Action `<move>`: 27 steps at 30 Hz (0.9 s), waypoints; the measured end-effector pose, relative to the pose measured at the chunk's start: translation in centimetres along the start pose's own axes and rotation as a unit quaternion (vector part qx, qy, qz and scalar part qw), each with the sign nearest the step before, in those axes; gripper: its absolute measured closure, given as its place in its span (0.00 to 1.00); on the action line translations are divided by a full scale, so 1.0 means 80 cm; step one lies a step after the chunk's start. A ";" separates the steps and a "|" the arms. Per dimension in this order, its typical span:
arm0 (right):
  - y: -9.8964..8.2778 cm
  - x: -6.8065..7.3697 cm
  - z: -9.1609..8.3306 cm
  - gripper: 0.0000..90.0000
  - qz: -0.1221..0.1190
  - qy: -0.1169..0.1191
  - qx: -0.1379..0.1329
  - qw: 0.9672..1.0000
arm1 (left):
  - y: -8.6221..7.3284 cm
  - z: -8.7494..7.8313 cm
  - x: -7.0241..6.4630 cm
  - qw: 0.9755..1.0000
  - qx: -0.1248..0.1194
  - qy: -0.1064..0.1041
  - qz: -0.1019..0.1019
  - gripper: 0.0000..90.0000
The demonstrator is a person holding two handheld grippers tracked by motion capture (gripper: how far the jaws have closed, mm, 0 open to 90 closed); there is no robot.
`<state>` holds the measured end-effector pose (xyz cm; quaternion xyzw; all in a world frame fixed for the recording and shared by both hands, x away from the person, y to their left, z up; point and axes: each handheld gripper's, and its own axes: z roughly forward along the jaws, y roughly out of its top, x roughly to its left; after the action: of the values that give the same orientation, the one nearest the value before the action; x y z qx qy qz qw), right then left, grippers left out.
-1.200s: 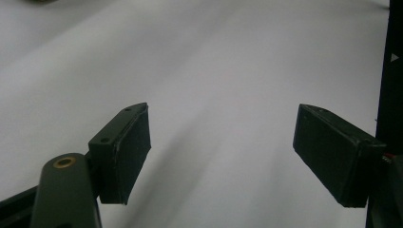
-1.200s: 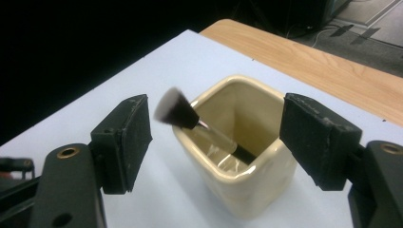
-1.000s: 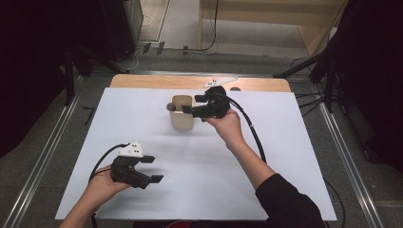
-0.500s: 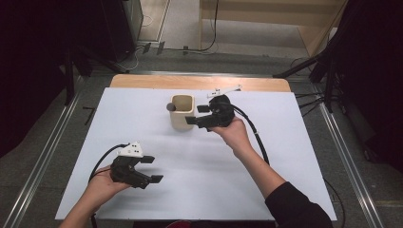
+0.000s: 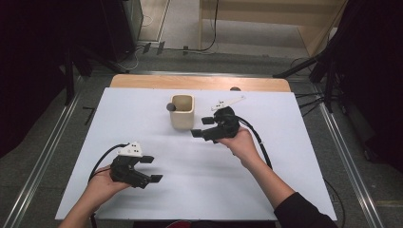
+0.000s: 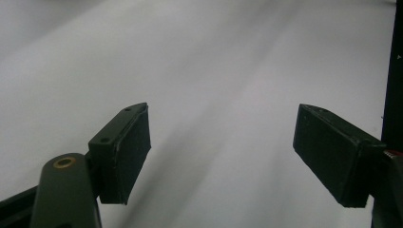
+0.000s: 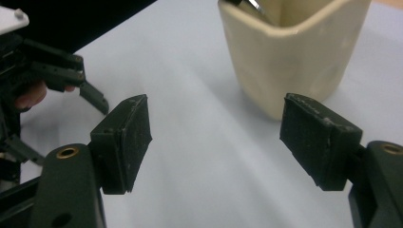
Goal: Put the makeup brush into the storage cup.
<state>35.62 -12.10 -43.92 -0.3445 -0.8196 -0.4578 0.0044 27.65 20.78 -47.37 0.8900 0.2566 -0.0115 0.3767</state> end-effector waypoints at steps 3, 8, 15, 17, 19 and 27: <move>-0.008 0.002 -0.002 0.30 0.000 0.005 0.004 1.000 | 0.000 0.000 0.000 1.000 -0.001 0.000 -0.001 0.23; -0.021 0.008 -0.004 0.30 -0.007 0.006 0.002 1.000 | -0.001 0.000 0.002 1.000 0.000 -0.001 -0.002 0.23; -0.037 0.018 -0.007 0.30 -0.018 -0.003 0.003 1.000 | -0.001 0.000 0.002 1.000 -0.002 -0.001 -0.005 0.23; -0.043 0.018 -0.009 0.29 -0.020 -0.002 0.001 1.000 | -0.001 0.000 0.002 1.000 -0.002 -0.002 -0.005 0.23; -0.046 0.018 -0.011 0.29 -0.023 -0.002 0.005 1.000 | -0.001 -0.001 0.002 1.000 -0.002 -0.002 -0.003 0.23; -0.060 0.015 -0.029 0.28 -0.021 -0.008 -0.007 1.000 | -0.001 -0.002 0.003 1.000 -0.005 -0.005 -0.003 0.23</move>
<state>31.24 -14.84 -45.79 -0.3308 -0.8236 -0.4605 -0.0139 27.76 21.03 -47.39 0.8873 0.2575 -0.0155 0.3823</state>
